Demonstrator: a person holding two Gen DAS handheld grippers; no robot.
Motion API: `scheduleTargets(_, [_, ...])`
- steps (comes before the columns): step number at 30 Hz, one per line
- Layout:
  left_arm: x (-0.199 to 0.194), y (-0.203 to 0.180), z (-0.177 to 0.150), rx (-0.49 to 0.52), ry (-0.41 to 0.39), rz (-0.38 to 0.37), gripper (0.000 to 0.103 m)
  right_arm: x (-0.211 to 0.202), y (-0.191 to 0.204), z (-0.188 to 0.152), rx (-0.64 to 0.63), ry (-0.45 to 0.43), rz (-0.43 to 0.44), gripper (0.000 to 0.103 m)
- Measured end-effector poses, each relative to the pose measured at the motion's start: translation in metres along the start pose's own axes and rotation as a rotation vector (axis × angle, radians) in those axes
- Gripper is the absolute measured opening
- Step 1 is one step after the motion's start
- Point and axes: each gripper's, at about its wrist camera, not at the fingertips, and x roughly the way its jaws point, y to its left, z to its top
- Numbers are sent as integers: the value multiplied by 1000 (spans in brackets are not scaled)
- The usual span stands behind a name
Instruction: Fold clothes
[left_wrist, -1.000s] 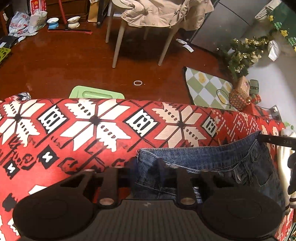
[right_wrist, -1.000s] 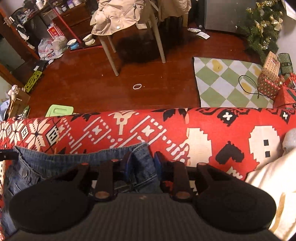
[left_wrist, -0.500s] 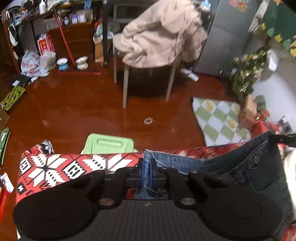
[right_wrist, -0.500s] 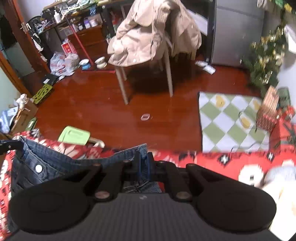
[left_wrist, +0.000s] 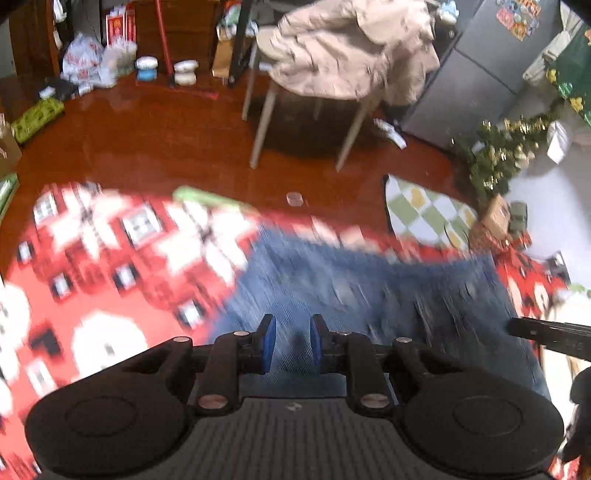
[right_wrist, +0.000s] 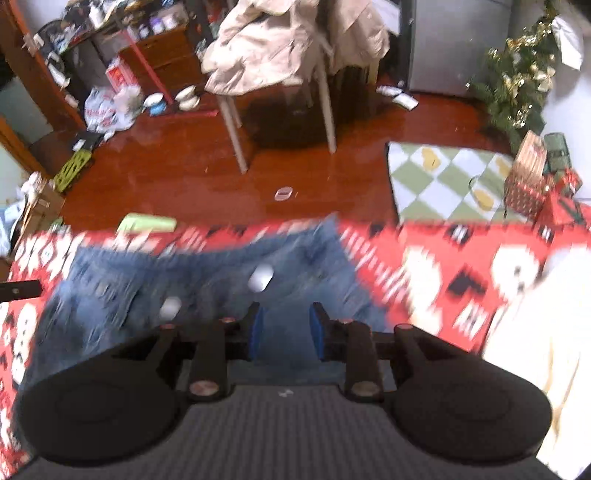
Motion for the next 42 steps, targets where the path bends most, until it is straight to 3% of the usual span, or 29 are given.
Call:
scheduleTargets(5, [6, -36, -51, 52, 45, 40, 19, -1, 34, -44, 94, 79, 70, 30])
scheduleTargets(8, [7, -26, -67, -43, 62, 60, 20, -1, 53, -62, 97, 88, 88, 30])
scheduleTargets(11, [5, -12, -82, -120, 57, 74, 15, 4, 66, -79, 62, 107, 79, 30])
scheduleTargets(15, [-9, -6, -97, -104, 72, 109, 15, 11, 71, -105, 47, 150, 67, 33])
scheduleTargets(17, [-16, -2, -105, -96, 79, 127, 15, 9, 75, -110, 7, 166, 61, 34])
scheduleTargets(22, [-43, 31, -119, -257, 68, 162, 17, -9, 93, -97, -52, 166, 88, 34])
scheduleTargets(27, [-73, 67, -140, -407, 6, 301, 18, -23, 129, -79, -149, 155, 148, 33])
scheduleTargets(31, [-84, 92, -158, -494, 1, 340, 28, -15, 166, -76, -198, 197, 185, 33])
scheduleTargets(36, [-84, 110, -166, -543, -6, 289, 28, -9, 209, -80, -264, 223, 217, 33])
scheduleTargets(39, [-79, 112, -163, -502, -1, 225, 28, 1, 226, -84, -300, 236, 226, 33])
scheduleTargets(42, [-74, 107, -159, -433, 6, 209, 27, 5, 238, -82, -321, 248, 233, 33])
